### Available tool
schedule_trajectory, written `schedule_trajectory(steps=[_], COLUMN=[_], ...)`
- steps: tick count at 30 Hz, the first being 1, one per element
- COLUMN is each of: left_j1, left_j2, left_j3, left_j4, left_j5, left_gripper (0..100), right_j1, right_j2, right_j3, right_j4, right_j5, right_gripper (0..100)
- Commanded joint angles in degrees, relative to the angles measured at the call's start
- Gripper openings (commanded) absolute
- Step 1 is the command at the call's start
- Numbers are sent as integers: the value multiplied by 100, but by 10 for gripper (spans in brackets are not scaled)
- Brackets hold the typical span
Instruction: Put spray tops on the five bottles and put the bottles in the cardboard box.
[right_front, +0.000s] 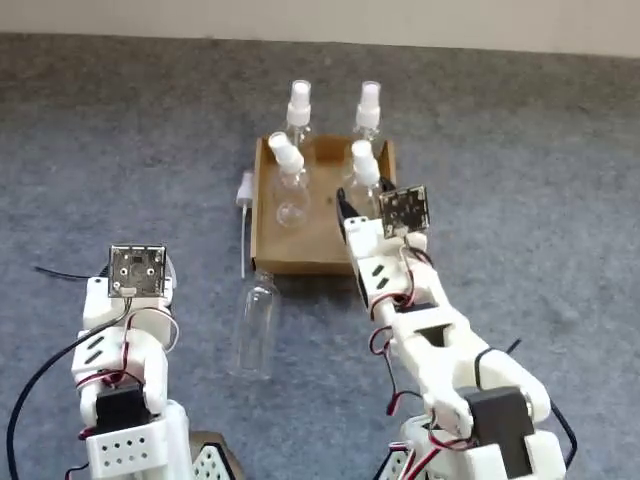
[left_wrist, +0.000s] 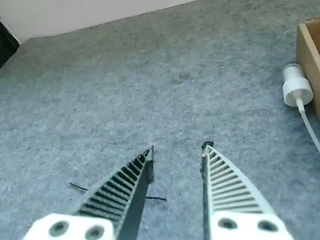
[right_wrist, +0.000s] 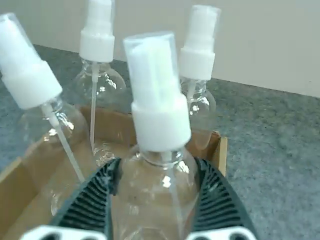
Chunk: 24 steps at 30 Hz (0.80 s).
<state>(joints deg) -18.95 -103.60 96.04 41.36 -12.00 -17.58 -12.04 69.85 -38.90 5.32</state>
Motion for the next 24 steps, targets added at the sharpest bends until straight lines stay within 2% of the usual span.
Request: schedule_trajectory(steps=[1,24], left_j1=[-66,-66], left_j2=[-57,-57], left_j3=[110,110], left_j4=[-105,-97], left_j5=[53,53], left_gripper=[151,151], right_j1=[110,180], right_j2=[75,92], right_j3=[-479,-708], right_j4=[-189,-198], right_j5=[-18,-18], right_gripper=[3,3])
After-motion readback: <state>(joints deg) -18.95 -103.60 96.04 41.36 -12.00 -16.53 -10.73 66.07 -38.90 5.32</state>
